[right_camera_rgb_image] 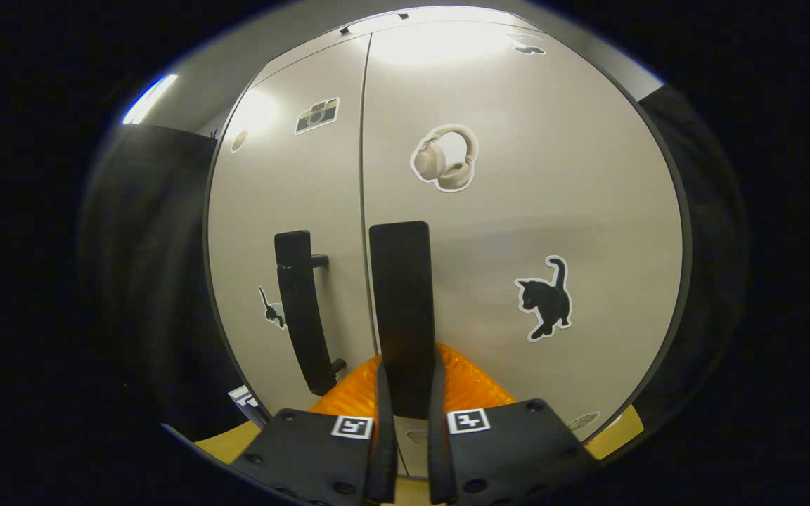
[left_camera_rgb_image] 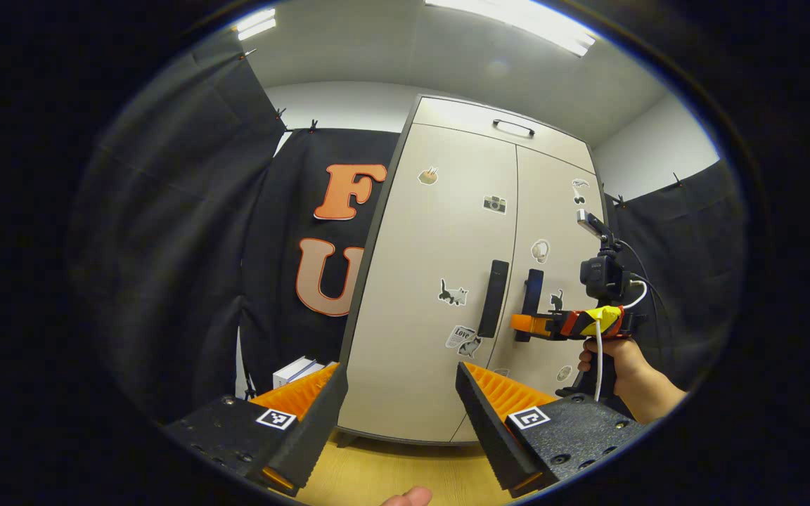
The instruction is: Open the right door of the double-door shoe cabinet with the right hand, and open the left door with the left hand.
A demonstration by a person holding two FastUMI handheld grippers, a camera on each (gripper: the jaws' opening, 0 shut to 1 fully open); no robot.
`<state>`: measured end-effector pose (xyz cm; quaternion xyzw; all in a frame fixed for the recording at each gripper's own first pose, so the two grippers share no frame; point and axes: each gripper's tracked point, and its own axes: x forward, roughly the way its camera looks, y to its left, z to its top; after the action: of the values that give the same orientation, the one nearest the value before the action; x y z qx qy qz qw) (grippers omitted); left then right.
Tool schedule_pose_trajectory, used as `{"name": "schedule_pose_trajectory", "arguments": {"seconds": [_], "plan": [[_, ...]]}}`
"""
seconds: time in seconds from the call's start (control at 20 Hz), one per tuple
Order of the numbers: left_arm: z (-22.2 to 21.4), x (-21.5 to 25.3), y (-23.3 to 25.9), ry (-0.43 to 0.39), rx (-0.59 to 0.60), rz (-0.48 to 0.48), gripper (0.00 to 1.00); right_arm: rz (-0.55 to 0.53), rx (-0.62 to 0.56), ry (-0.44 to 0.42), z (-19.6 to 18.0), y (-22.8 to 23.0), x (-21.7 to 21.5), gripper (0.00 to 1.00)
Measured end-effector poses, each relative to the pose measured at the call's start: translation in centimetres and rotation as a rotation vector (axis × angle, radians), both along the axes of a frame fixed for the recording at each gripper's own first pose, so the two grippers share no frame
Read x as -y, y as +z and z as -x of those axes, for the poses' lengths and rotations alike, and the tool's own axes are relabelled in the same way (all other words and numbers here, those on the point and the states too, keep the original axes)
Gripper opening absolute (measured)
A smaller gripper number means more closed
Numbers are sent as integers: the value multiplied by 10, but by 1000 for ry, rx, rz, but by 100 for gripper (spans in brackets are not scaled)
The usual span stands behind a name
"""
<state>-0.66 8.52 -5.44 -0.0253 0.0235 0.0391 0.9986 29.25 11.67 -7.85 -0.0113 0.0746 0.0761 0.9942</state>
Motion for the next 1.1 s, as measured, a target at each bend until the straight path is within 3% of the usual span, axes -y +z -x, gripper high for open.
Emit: {"name": "schedule_pose_trajectory", "arguments": {"seconds": [0.35,0.7,1.1], "plan": [[15,-6,3,37,-12,-21,94,-86,-61,118,50,2,4,23],[27,2,22,44,21,-49,94,-95,-45,246,107,11,25,23],[33,16,30,34,44,-52,94,-137,-55,323,130,18,44,23]]}}
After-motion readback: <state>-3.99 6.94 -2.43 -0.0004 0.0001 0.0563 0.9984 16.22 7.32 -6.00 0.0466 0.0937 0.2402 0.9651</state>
